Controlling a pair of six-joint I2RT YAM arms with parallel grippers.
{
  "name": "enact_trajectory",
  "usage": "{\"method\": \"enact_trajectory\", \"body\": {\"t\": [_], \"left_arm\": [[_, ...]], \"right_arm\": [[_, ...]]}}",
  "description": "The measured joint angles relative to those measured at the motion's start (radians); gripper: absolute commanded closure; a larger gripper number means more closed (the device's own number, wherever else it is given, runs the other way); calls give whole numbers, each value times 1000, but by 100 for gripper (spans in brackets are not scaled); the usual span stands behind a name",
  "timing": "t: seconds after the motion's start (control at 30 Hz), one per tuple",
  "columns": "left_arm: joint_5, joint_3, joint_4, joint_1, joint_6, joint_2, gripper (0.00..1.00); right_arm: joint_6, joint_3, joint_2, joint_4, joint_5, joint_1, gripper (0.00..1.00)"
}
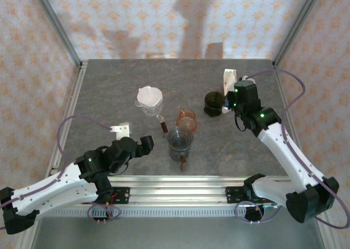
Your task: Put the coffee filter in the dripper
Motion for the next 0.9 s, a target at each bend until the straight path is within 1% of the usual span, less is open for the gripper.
{"method": "enact_trajectory", "body": {"t": [0.1, 0.27, 0.37, 0.47, 0.63, 0.77, 0.9], "left_arm": [[0, 0, 0, 0, 0, -10, 0], [-1, 0, -1, 0, 0, -18, 0], [-4, 0, -1, 0, 0, -18, 0], [-7, 0, -1, 0, 0, -18, 0], [-8, 0, -1, 0, 0, -17, 0], [-8, 0, -1, 0, 0, -17, 0], [-8, 0, 0, 0, 0, -17, 0]], "right_arm": [[-21, 14, -42, -60, -74, 83, 100], [-56, 94, -47, -201, -227, 226, 100], [-68, 161, -32, -290, -273, 324, 100], [-77, 228, -8, -372, -290, 401, 100], [-76, 304, 41, -491, -294, 452, 100], [-80, 378, 117, -587, -291, 479, 100], [-90, 449, 203, -645, -290, 503, 100]]}}
